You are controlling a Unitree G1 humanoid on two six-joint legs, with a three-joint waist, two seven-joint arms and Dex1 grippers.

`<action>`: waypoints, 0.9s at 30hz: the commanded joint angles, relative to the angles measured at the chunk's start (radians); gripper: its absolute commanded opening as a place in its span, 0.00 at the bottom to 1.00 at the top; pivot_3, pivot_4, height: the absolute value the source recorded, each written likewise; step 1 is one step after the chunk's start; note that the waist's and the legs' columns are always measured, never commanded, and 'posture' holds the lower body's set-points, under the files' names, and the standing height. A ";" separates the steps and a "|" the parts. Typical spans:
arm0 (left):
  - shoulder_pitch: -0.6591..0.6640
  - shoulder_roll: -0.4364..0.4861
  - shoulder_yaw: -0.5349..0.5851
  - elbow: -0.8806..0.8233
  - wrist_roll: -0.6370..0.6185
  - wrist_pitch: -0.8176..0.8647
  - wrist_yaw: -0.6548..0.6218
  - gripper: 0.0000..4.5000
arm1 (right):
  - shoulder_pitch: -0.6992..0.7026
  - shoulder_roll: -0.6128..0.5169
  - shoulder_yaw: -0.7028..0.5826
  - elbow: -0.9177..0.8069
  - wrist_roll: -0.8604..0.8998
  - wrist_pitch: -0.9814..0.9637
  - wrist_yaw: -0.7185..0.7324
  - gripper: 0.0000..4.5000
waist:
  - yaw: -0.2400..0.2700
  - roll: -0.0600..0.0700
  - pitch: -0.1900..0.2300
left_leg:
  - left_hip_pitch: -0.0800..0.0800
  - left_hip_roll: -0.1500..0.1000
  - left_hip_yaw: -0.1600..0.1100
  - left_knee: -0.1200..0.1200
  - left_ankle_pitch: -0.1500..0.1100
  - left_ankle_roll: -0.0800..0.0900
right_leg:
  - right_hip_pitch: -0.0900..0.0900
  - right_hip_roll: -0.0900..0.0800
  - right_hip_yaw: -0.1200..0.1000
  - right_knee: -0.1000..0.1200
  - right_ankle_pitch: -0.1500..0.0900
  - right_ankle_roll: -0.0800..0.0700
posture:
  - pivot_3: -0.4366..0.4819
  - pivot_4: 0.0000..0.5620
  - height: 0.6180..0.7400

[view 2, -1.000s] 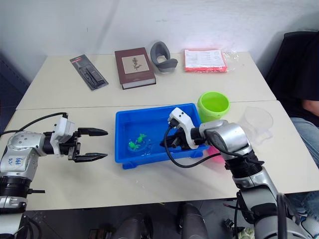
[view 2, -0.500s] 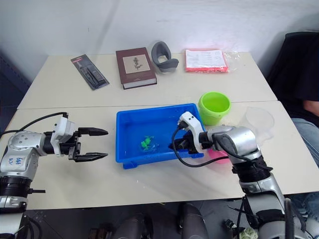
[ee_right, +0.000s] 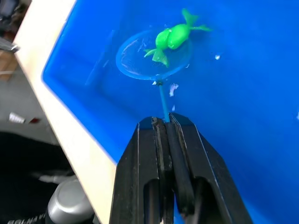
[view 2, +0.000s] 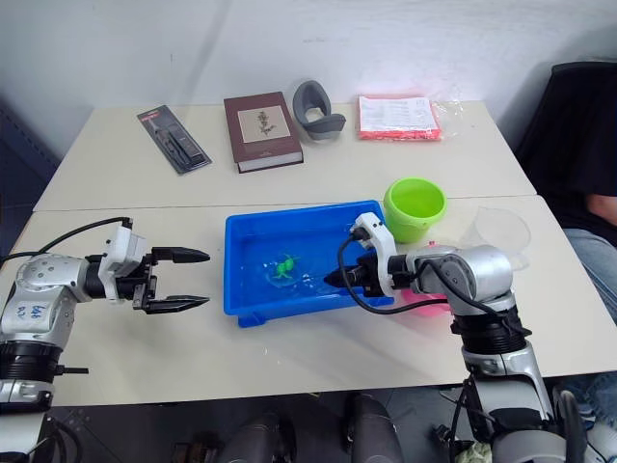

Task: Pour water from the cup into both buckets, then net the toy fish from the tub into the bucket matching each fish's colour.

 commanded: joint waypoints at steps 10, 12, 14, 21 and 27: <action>-0.019 -0.023 0.005 0.008 0.009 -0.025 -0.004 1.00 | 0.003 0.011 -0.049 -0.026 0.016 -0.017 -0.100 0.00 | 0.003 0.000 0.000 | 0.000 -0.001 0.000 0.000 0.000 0.000 | 0.000 -0.001 0.000 0.000 0.000 0.000 | 0.48 0.27 1.00; -0.021 -0.026 0.001 -0.004 0.010 -0.015 0.002 1.00 | 0.014 0.011 -0.046 -0.049 0.033 0.000 -0.098 0.00 | 0.002 0.000 0.000 | 0.000 -0.001 -0.001 0.000 0.000 0.000 | 0.000 -0.001 0.000 0.000 0.000 0.000 | 0.48 0.27 1.00; -0.023 -0.028 -0.002 -0.018 0.010 -0.005 0.008 1.00 | 0.023 0.012 -0.042 -0.066 0.039 0.005 -0.100 0.00 | 0.000 0.000 0.000 | 0.000 -0.001 -0.001 0.000 0.000 0.000 | 0.000 -0.001 0.000 0.000 0.000 0.000 | 0.48 0.27 1.00; -0.018 -0.028 -0.005 -0.061 0.006 0.026 0.027 1.00 | 0.044 -0.074 0.042 -0.124 -0.014 -0.083 -0.084 0.00 | 0.001 0.000 0.000 | 0.000 -0.001 -0.001 0.000 0.000 0.000 | 0.000 -0.001 0.000 0.000 0.000 0.000 | 0.48 0.27 1.00; -0.007 -0.025 0.001 -0.090 0.003 0.046 0.039 1.00 | 0.066 -0.127 0.020 -0.136 -0.017 -0.110 -0.087 0.00 | 0.000 0.000 0.000 | 0.000 0.000 -0.001 0.000 0.000 0.000 | 0.000 -0.001 0.001 -0.001 0.000 0.000 | 0.48 0.27 1.00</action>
